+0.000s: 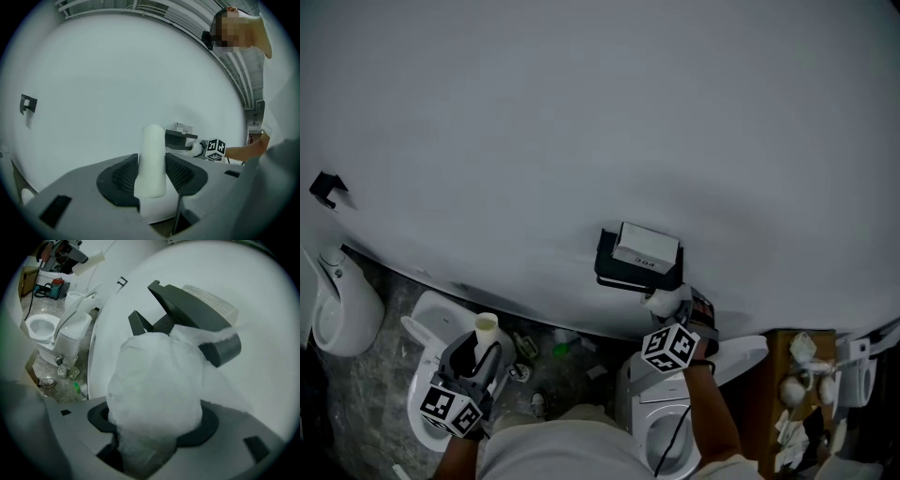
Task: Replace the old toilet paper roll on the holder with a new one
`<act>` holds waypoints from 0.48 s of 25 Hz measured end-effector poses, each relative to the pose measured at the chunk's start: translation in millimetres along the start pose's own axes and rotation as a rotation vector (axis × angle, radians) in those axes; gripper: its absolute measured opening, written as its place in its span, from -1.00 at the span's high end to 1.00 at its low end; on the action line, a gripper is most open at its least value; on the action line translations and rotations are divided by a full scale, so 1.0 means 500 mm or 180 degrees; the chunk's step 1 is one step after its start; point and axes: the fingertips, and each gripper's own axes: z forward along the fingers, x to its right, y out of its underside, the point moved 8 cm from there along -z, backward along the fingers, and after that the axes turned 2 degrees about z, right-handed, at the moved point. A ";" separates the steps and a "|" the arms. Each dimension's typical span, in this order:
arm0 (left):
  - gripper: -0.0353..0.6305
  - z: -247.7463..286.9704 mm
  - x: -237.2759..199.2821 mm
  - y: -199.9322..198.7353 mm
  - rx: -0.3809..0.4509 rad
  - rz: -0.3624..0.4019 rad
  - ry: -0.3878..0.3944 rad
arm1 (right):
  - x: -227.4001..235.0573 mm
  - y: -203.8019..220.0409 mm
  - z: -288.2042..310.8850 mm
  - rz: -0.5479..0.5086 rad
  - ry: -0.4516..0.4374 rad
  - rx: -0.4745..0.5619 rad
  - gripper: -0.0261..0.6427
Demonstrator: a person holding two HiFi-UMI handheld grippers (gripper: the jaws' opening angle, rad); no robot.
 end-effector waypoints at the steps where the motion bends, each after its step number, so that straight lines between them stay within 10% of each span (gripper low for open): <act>1: 0.33 0.003 0.001 -0.003 -0.0008 0.0014 0.0018 | -0.001 -0.003 0.002 -0.0037 0.0062 0.0021 -0.04; 12: 0.33 0.023 -0.006 -0.007 -0.0072 0.0023 0.0047 | -0.024 -0.032 0.010 -0.0102 0.0622 0.0294 -0.04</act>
